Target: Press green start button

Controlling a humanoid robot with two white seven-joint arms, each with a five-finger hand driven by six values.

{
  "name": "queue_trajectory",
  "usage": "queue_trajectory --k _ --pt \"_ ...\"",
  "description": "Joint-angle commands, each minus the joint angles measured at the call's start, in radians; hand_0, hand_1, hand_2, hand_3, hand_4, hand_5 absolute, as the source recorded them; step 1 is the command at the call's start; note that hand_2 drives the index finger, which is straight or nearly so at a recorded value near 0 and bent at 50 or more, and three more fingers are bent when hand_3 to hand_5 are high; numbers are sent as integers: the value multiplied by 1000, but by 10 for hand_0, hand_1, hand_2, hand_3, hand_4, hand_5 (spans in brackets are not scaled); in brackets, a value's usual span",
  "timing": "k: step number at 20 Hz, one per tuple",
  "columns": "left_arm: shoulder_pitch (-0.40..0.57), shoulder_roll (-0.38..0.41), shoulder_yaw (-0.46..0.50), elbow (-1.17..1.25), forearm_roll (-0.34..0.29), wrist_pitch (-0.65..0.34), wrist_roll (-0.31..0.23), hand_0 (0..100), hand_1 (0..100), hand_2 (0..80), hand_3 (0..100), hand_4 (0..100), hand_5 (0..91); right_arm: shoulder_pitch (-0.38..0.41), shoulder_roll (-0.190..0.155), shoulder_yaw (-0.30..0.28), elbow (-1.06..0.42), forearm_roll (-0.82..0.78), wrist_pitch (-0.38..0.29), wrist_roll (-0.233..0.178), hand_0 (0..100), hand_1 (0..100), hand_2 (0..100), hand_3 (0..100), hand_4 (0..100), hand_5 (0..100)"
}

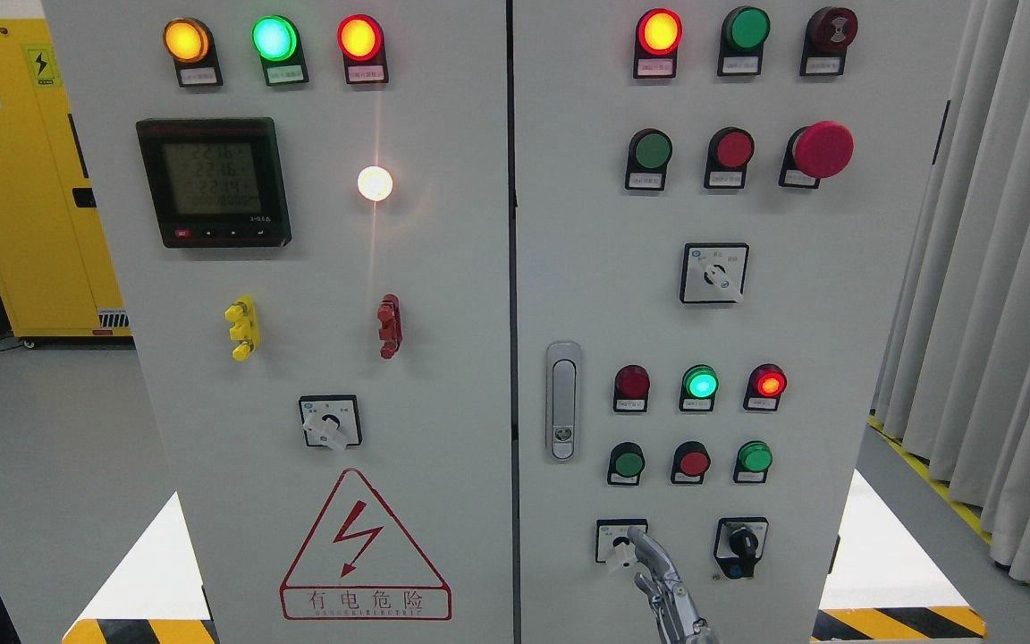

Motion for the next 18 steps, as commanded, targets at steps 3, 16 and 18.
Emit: queue_trajectory --k 3,16,18 --pt "0 -1 0 0 0 0 -1 120 556 0 0 0 0 7 0 -1 1 0 -1 -1 351 637 0 0 0 0" --pt "0 -1 -1 0 0 0 1 120 556 0 0 0 0 19 -2 1 18 -3 0 -1 356 629 0 0 0 0" --pt "0 0 0 0 0 0 -1 120 556 0 0 0 0 13 -3 -2 27 -2 2 -2 357 628 0 0 0 0"
